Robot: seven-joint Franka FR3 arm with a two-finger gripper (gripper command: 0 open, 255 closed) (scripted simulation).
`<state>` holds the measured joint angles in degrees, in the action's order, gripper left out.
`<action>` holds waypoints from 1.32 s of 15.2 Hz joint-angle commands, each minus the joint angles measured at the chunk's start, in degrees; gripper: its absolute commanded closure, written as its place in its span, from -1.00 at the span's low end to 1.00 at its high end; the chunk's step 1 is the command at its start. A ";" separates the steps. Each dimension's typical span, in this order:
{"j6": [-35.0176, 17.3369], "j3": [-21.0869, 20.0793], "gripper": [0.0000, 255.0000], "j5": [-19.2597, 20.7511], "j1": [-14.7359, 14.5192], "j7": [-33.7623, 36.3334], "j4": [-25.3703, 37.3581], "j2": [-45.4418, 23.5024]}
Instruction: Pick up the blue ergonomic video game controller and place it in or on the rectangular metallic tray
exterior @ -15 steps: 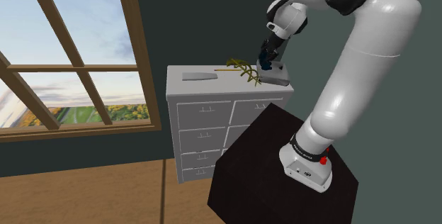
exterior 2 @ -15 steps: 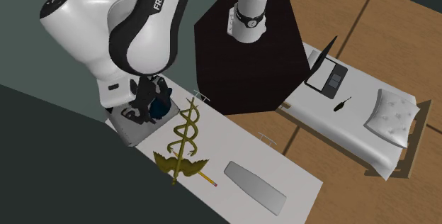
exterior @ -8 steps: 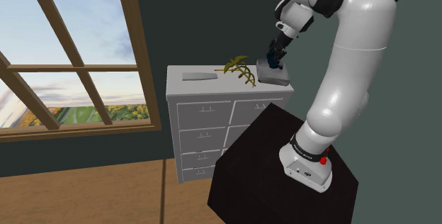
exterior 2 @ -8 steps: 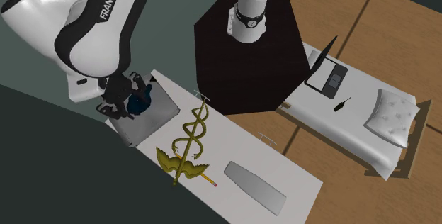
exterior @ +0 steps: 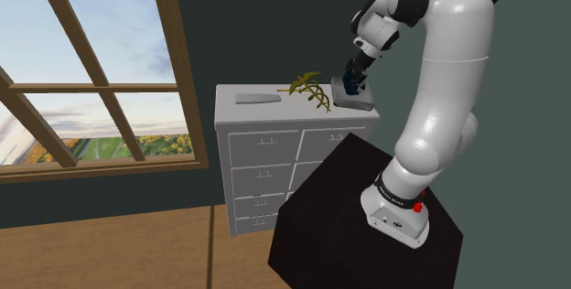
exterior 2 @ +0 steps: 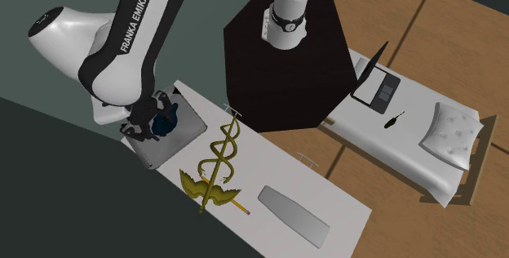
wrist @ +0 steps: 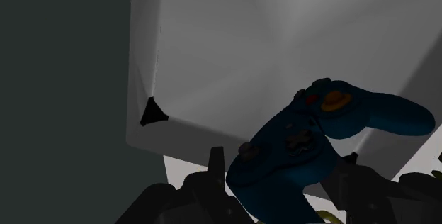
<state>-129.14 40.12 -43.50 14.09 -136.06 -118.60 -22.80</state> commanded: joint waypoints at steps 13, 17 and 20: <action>-1.36 -1.40 -1.00 -2.59 1.13 -2.17 0.01 -2.37; -1.36 -1.40 -1.00 -2.59 1.13 -2.17 0.02 -2.37; 1.63 1.56 -1.00 2.20 0.03 0.56 0.07 1.93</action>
<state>-128.62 40.81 -42.80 14.32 -136.35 -118.87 -22.00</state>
